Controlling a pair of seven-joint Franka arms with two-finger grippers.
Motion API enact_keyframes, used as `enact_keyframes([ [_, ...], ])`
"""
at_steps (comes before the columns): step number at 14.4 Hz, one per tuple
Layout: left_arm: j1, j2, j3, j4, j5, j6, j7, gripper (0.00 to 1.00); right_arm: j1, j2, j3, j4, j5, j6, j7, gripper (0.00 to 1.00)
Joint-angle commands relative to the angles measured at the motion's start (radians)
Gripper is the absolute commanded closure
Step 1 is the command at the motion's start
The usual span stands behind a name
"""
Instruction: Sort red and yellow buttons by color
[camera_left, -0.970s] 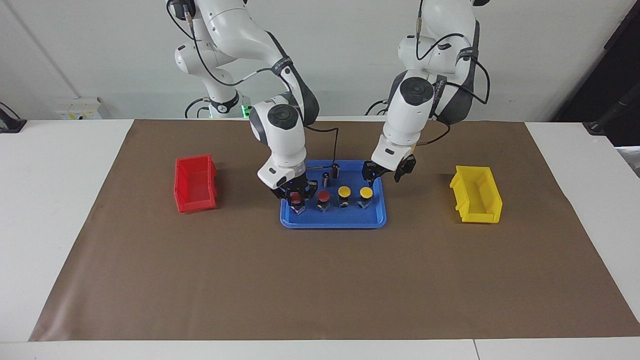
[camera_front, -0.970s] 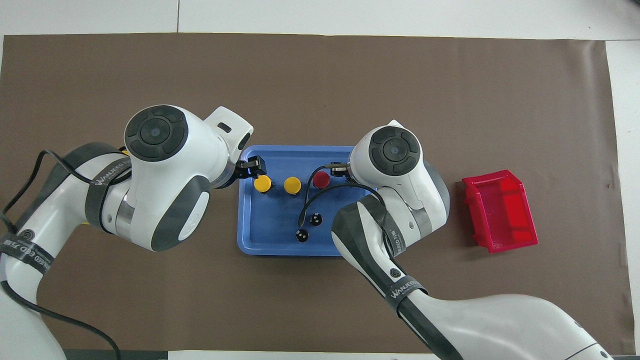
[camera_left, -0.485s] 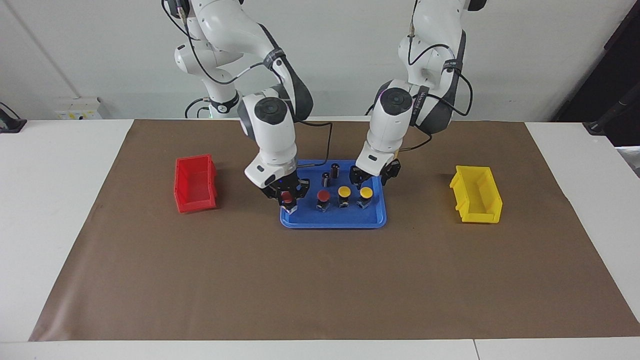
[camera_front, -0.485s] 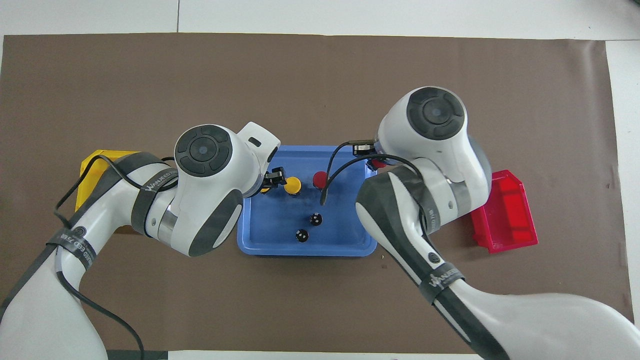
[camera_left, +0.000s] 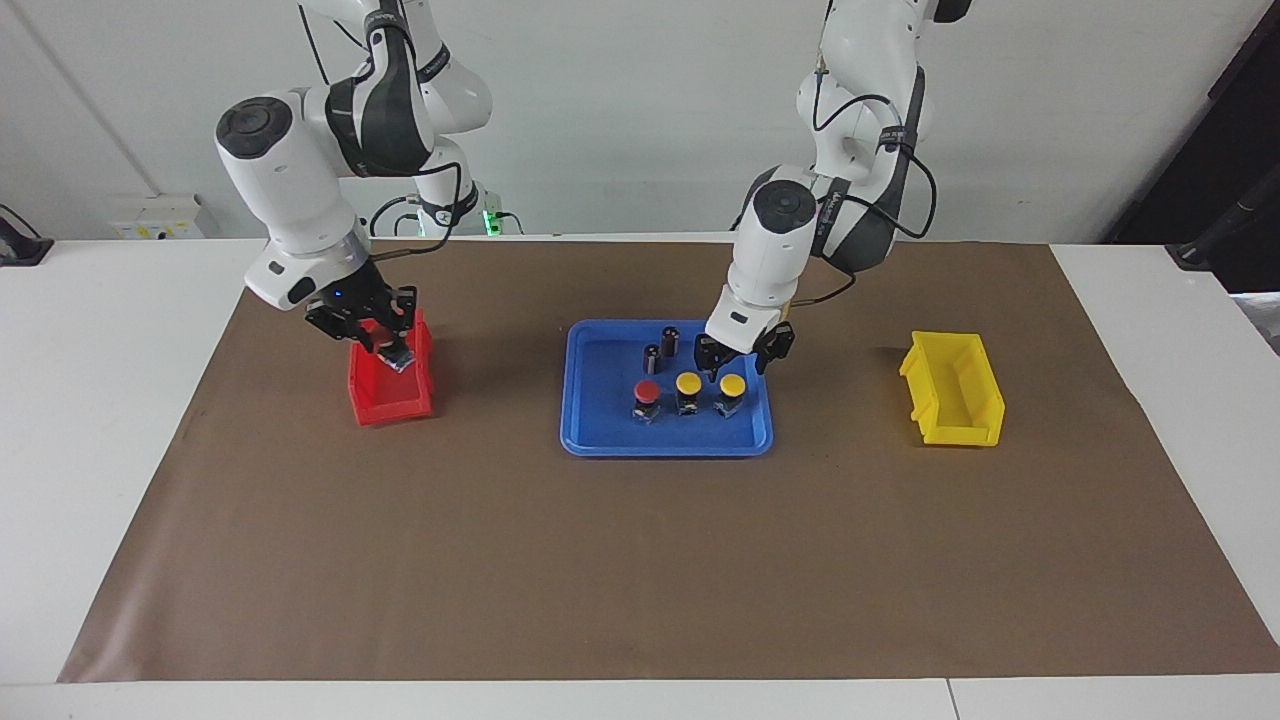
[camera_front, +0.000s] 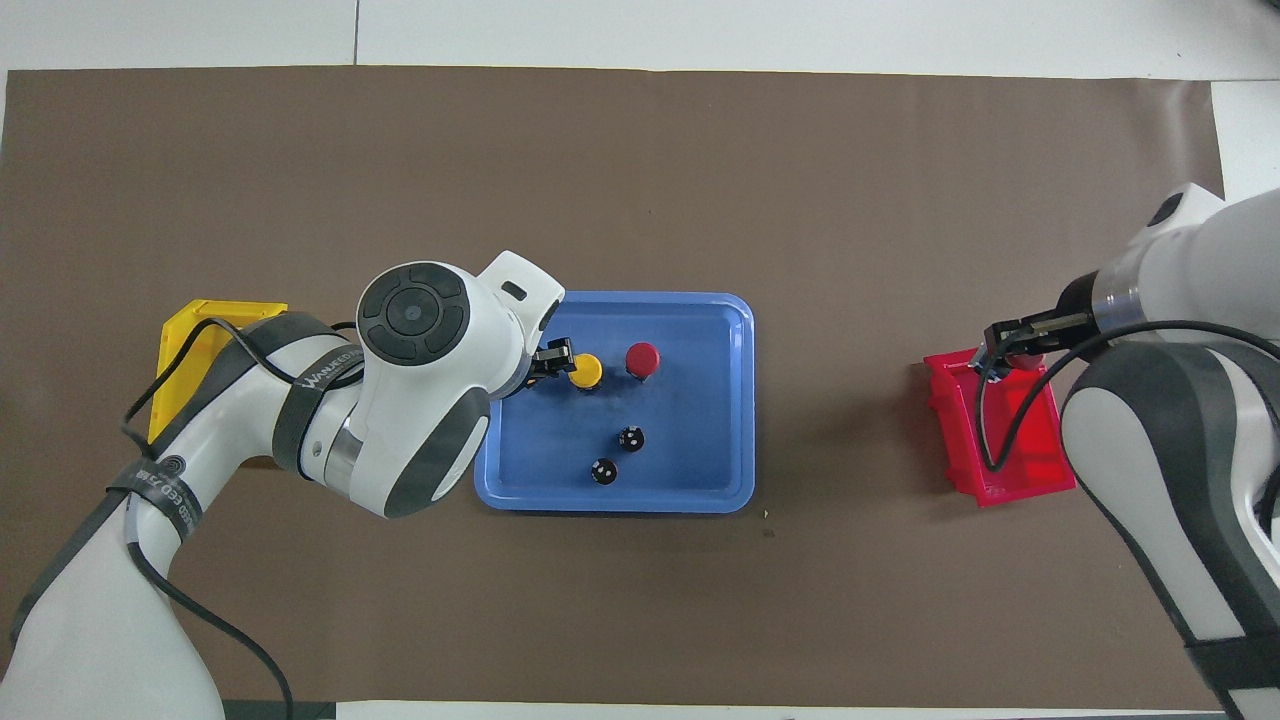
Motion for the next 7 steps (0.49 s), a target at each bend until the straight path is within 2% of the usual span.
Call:
enact_keyframes([
  [1,-0.013,-0.003,0.013,-0.02,0.001,0.031,-0.017,0.21,-0.059,-0.043,0.013,-0.081,0.011,0.037,-0.072,0.83],
  [4,-0.013,-0.003,0.013,-0.02,0.001,0.032,-0.017,0.25,-0.099,-0.048,0.013,-0.173,0.003,0.108,-0.077,0.83],
  [7,-0.011,0.005,0.013,-0.022,0.001,0.037,-0.019,0.27,-0.093,-0.047,0.014,-0.231,0.003,0.164,-0.069,0.83],
])
